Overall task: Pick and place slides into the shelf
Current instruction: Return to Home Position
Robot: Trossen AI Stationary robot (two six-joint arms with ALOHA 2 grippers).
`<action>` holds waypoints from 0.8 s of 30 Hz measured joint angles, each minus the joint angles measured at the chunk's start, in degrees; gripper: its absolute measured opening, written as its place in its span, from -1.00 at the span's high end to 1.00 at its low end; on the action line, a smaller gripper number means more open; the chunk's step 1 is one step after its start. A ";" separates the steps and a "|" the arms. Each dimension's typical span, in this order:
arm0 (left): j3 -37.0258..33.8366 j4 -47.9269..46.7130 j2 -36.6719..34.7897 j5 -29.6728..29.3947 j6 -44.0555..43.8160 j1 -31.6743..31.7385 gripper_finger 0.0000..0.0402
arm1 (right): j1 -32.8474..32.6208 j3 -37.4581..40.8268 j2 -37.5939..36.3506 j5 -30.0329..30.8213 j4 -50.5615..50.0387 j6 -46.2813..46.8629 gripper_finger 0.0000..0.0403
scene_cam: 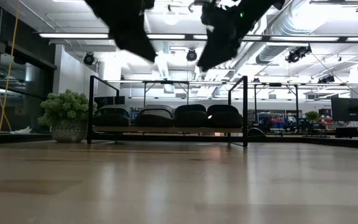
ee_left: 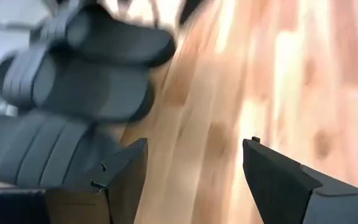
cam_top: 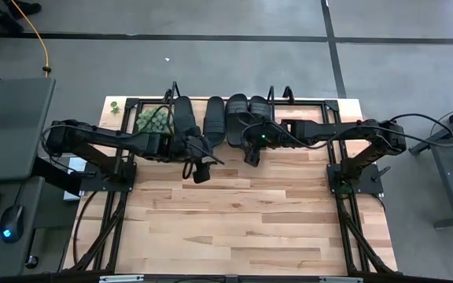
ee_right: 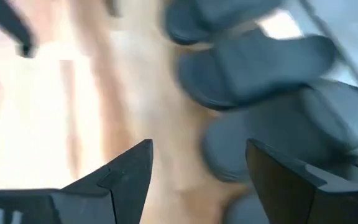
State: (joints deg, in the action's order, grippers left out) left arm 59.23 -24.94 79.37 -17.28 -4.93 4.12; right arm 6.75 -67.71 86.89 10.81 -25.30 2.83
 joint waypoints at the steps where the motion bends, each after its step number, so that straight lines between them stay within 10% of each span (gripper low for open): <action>1: 0.51 0.58 -0.46 0.43 0.00 -0.84 -0.22 | -0.36 -0.26 0.00 -2.01 0.54 -0.49 -0.23; 24: 1.46 -0.98 -16.69 -9.20 0.16 -15.62 -0.22 | -11.21 -0.91 -10.62 -8.02 8.99 -4.35 -0.23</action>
State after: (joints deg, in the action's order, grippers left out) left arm 60.69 -25.92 62.68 -26.48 -4.77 -11.51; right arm -4.46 -68.62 76.27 2.79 -16.31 -1.52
